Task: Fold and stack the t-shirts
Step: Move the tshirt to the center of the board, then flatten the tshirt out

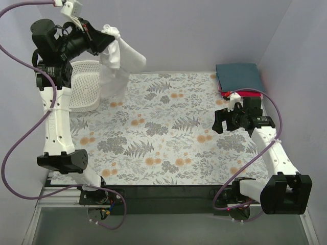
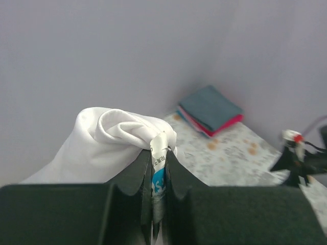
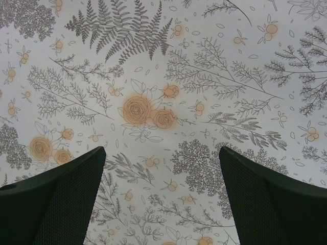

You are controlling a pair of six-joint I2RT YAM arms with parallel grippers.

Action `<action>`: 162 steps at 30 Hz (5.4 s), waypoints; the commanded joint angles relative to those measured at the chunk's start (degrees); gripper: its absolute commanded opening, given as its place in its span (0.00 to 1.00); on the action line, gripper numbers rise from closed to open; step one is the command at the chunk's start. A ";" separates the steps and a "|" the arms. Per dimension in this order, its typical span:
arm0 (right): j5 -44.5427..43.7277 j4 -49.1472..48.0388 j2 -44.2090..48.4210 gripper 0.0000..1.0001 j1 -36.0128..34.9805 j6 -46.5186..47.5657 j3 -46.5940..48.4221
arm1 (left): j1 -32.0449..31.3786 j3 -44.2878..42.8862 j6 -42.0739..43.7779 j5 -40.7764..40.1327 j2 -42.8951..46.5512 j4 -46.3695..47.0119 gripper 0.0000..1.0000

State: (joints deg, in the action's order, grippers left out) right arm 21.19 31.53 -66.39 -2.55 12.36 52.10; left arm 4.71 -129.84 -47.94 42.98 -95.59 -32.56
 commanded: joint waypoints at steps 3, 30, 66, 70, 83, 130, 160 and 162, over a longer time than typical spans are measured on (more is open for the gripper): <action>1.22 0.81 2.14 0.98 0.96 1.09 2.13 | -6.64 11.08 -11.19 13.95 3.12 3.71 0.00; 2.63 11.53 -11.56 0.53 -11.24 11.63 3.10 | 1.84 67.40 45.31 7.75 21.21 -23.62 0.72; 11.42 14.26 -25.46 0.01 -16.79 11.55 3.80 | -36.52 81.06 33.00 -26.63 9.82 4.68 0.44; 11.16 14.26 -25.10 0.01 -16.70 11.55 3.80 | -37.23 80.89 32.65 -29.88 6.39 6.36 0.42; -0.18 11.72 -27.38 0.01 -10.03 10.23 14.49 | -37.32 72.81 30.99 -15.32 14.29 -9.53 0.00; 3.06 15.75 -21.32 0.51 -17.59 15.66 15.59 | 4.78 49.86 24.04 -4.93 2.25 -13.85 0.00; 10.45 20.06 -28.10 0.12 -13.89 24.38 8.55 | 4.69 48.98 25.62 -4.75 0.93 -15.17 0.00; 11.50 20.67 -27.39 0.01 -13.89 24.81 8.99 | 4.69 48.55 25.44 -4.66 0.76 -15.08 0.00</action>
State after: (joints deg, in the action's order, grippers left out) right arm 29.61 50.72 -95.20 -16.56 36.45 59.77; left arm 9.06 -79.75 -23.14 38.11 -95.44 -47.81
